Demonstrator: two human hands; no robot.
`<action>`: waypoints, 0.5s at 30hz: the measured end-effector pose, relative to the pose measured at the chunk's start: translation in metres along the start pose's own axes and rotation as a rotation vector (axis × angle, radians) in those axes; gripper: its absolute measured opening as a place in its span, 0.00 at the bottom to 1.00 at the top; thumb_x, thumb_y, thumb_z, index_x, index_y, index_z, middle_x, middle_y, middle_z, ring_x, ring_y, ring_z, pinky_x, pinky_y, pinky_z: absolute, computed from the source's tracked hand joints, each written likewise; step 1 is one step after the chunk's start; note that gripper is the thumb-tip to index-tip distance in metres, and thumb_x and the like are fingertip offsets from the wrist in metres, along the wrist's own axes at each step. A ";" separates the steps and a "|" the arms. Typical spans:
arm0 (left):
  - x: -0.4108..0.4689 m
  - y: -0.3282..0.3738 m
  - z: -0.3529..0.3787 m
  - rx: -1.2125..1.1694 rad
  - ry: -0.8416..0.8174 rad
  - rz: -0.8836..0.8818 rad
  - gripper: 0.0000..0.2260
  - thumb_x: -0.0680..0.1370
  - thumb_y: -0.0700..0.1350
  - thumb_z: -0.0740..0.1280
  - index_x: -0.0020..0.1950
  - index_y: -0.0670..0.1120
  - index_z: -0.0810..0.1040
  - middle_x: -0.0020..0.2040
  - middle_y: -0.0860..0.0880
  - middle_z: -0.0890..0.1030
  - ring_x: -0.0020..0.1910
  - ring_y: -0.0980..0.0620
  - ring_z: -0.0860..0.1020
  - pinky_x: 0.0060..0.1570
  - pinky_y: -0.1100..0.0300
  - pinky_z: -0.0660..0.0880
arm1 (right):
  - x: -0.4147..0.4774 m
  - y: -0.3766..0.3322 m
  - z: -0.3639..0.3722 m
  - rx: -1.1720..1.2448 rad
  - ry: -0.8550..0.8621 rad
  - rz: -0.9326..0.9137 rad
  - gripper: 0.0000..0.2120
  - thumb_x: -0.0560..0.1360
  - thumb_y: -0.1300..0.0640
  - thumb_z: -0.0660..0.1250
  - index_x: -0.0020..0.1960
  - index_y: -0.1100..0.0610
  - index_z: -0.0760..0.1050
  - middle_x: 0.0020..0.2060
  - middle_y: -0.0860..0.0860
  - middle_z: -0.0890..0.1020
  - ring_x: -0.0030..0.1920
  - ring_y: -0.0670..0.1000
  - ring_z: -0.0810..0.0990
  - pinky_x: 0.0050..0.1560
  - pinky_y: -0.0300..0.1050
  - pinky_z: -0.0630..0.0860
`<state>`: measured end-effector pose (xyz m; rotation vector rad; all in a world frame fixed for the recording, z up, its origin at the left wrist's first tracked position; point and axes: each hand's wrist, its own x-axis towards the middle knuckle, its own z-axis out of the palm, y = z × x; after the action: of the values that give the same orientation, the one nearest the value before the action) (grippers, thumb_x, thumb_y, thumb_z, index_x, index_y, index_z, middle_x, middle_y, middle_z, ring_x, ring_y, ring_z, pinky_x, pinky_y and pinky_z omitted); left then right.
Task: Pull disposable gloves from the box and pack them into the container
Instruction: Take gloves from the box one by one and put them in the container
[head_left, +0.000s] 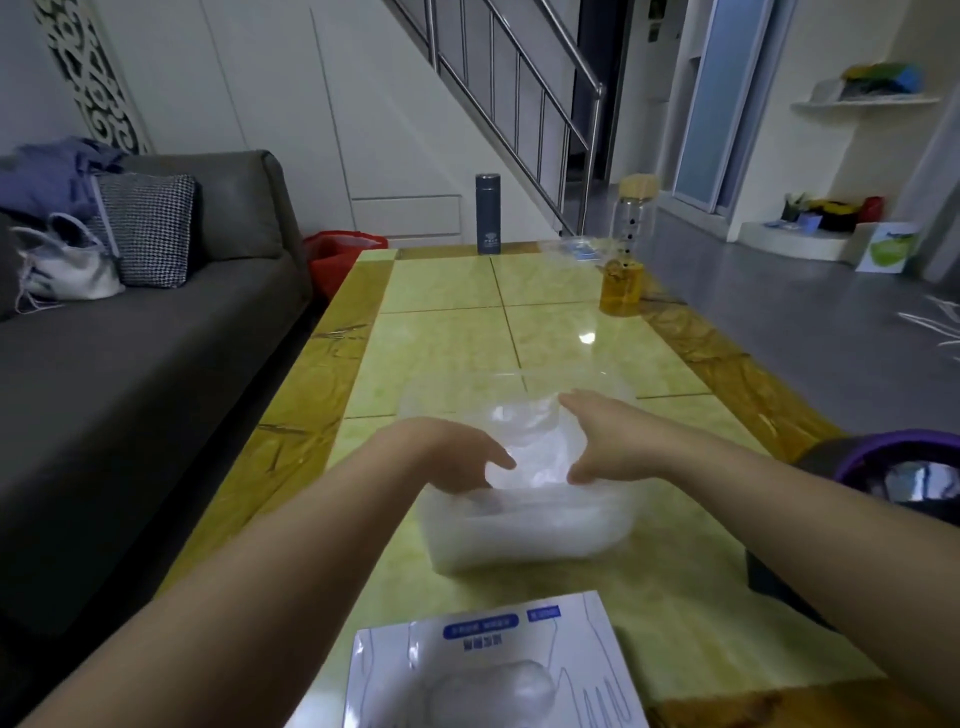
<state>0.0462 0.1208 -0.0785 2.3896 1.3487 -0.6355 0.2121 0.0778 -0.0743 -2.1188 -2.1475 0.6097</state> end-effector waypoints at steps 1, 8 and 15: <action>0.006 0.002 0.000 -0.003 -0.015 0.007 0.26 0.79 0.51 0.63 0.76 0.54 0.59 0.76 0.51 0.61 0.71 0.49 0.65 0.67 0.58 0.64 | 0.001 0.001 -0.001 -0.050 -0.013 0.007 0.45 0.72 0.57 0.73 0.78 0.54 0.47 0.78 0.52 0.48 0.70 0.55 0.67 0.62 0.45 0.73; 0.038 0.002 0.010 0.041 0.017 0.066 0.25 0.80 0.50 0.63 0.76 0.54 0.60 0.74 0.50 0.64 0.69 0.48 0.67 0.64 0.58 0.65 | 0.007 -0.011 -0.002 -0.284 0.325 -0.213 0.21 0.74 0.54 0.69 0.67 0.49 0.72 0.68 0.50 0.68 0.63 0.52 0.70 0.59 0.47 0.71; 0.049 -0.001 0.017 -0.020 0.006 0.100 0.22 0.81 0.41 0.60 0.75 0.54 0.64 0.75 0.48 0.62 0.70 0.46 0.66 0.64 0.58 0.64 | 0.050 0.008 0.025 -0.198 -0.337 0.012 0.47 0.70 0.50 0.75 0.78 0.50 0.48 0.75 0.51 0.62 0.70 0.56 0.67 0.65 0.53 0.69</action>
<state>0.0636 0.1485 -0.1182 2.4274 1.2231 -0.5845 0.2093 0.1202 -0.1111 -2.2678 -2.4615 0.8426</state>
